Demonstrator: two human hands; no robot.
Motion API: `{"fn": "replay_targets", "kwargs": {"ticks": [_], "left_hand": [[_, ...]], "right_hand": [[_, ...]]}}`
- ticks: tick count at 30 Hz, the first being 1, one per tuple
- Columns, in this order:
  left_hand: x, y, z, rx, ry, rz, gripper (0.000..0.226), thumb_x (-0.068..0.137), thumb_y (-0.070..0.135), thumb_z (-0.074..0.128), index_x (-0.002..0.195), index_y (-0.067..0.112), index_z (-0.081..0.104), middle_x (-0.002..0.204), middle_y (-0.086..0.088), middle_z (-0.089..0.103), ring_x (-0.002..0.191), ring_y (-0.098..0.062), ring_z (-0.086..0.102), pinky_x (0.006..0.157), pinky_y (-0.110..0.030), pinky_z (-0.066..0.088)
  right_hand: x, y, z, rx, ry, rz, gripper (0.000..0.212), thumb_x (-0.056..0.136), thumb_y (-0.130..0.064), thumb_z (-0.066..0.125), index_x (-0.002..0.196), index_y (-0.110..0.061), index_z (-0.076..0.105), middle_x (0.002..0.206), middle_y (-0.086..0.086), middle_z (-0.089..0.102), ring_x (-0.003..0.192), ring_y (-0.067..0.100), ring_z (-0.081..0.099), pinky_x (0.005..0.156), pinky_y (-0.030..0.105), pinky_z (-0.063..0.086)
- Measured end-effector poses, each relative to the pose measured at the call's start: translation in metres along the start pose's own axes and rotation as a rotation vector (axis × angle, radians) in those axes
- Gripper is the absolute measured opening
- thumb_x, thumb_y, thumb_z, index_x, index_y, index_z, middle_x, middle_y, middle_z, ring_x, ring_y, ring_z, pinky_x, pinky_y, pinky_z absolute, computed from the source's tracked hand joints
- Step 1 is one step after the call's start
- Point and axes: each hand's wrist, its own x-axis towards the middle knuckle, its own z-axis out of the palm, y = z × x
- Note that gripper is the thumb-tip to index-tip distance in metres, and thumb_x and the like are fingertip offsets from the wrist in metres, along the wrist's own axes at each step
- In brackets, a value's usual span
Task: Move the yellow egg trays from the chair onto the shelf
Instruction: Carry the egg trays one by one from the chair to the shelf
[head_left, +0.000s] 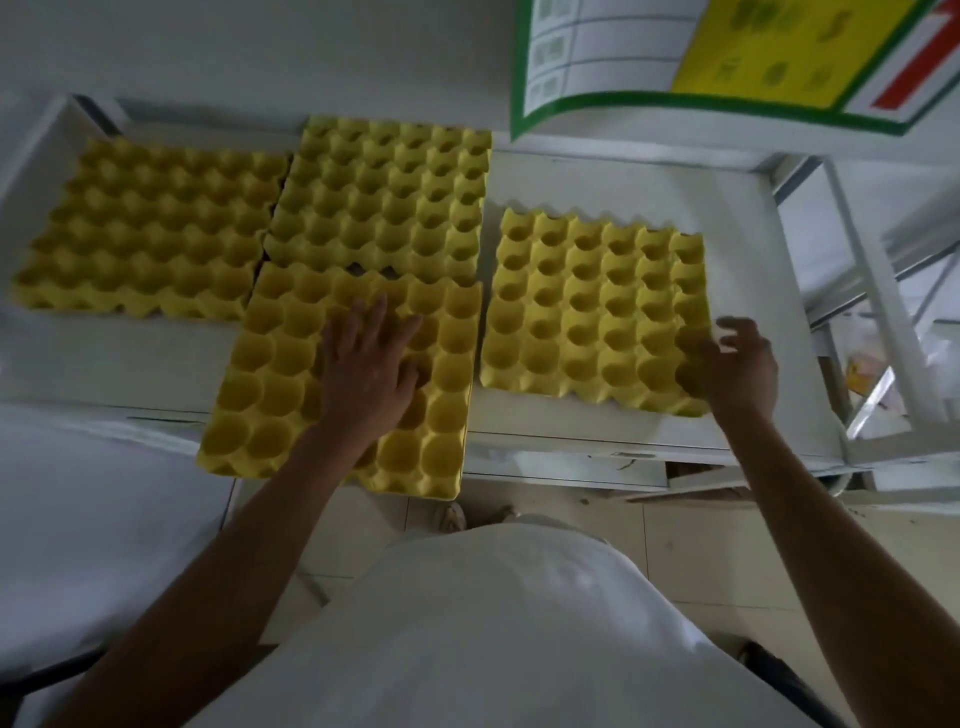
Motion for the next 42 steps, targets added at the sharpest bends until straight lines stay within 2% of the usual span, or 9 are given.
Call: {"fn": "replay_targets", "kwargs": {"ticks": [2,5,7,9,12,15,22,32,42], "left_hand": [[0.001,0.000,0.000,-0.008,0.000,-0.006,0.064,0.094,0.046,0.055,0.155,0.040,0.034,0.170,-0.007,0.023,0.158,-0.037,0.016,0.123,-0.065,0.018],[0.001,0.002,-0.001,-0.013,0.015,-0.016,0.067,0.092,0.044,0.059,0.155,0.040,0.034,0.170,-0.007,0.023,0.157,-0.038,0.017,0.124,-0.064,0.017],[0.000,0.001,-0.003,-0.008,0.015,-0.021,0.068,0.092,0.043,0.061,0.155,0.041,0.035,0.170,-0.007,0.023,0.156,-0.039,0.018,0.124,-0.064,0.018],[-0.003,-0.004,-0.002,-0.021,0.020,-0.040,0.068,0.092,0.042,0.060,0.155,0.042,0.035,0.170,-0.007,0.023,0.157,-0.038,0.018,0.124,-0.063,0.019],[-0.004,-0.008,0.000,-0.044,0.028,-0.055,0.067,0.092,0.041,0.059,0.154,0.043,0.034,0.171,-0.006,0.022,0.157,-0.038,0.017,0.123,-0.063,0.022],[-0.004,-0.008,0.000,-0.061,0.039,-0.048,0.065,0.093,0.041,0.058,0.154,0.041,0.035,0.170,-0.005,0.022,0.157,-0.038,0.016,0.122,-0.062,0.024],[0.005,-0.005,0.001,-0.072,0.023,-0.036,0.066,0.094,0.043,0.060,0.154,0.041,0.033,0.170,-0.003,0.022,0.158,-0.038,0.014,0.121,-0.060,0.025],[0.004,-0.009,0.000,-0.072,0.006,-0.039,0.068,0.090,0.046,0.061,0.153,0.041,0.036,0.167,-0.005,0.029,0.156,-0.040,0.020,0.113,-0.062,0.037],[-0.003,0.003,-0.023,-0.033,-0.010,-0.079,0.057,0.101,0.057,0.043,0.153,0.036,0.038,0.168,-0.009,0.028,0.153,-0.038,0.029,0.119,-0.059,0.031]], "right_hand": [[-0.002,-0.012,0.000,-0.236,0.045,-0.134,0.049,0.098,-0.044,0.060,0.141,-0.025,0.047,0.135,0.014,0.055,0.115,0.035,0.061,0.078,0.043,0.052],[-0.027,-0.031,0.010,-0.379,0.099,-0.407,0.043,0.099,-0.042,0.055,0.137,-0.023,0.051,0.130,0.017,0.056,0.109,0.038,0.059,0.075,0.042,0.049],[-0.044,-0.039,0.023,-0.456,-0.005,-0.511,0.044,0.100,-0.051,0.050,0.137,-0.028,0.053,0.132,0.015,0.057,0.113,0.038,0.059,0.088,0.047,0.051],[-0.053,-0.039,0.035,-0.538,-0.104,-0.557,0.045,0.099,-0.058,0.042,0.135,-0.032,0.054,0.135,0.014,0.053,0.125,0.037,0.055,0.104,0.053,0.044],[-0.045,-0.040,0.047,-0.532,-0.107,-0.543,0.050,0.101,-0.058,0.033,0.131,-0.028,0.059,0.138,0.016,0.050,0.133,0.038,0.051,0.115,0.058,0.034],[-0.027,-0.046,0.056,-0.496,-0.113,-0.503,0.048,0.105,-0.053,0.035,0.133,-0.022,0.059,0.145,0.017,0.048,0.139,0.037,0.046,0.122,0.060,0.024],[0.024,-0.091,0.081,-0.504,-0.176,-0.483,0.053,0.109,-0.049,0.030,0.144,-0.015,0.052,0.156,0.020,0.039,0.147,0.037,0.037,0.125,0.061,0.012],[0.062,-0.116,0.092,-0.562,-0.226,-0.478,0.056,0.109,-0.050,0.022,0.151,-0.018,0.040,0.164,0.020,0.027,0.151,0.036,0.031,0.125,0.062,0.008],[0.060,-0.127,0.080,-0.618,-0.206,-0.520,0.056,0.110,-0.042,0.025,0.156,-0.012,0.033,0.164,0.021,0.026,0.151,0.038,0.030,0.125,0.060,0.016]]}}
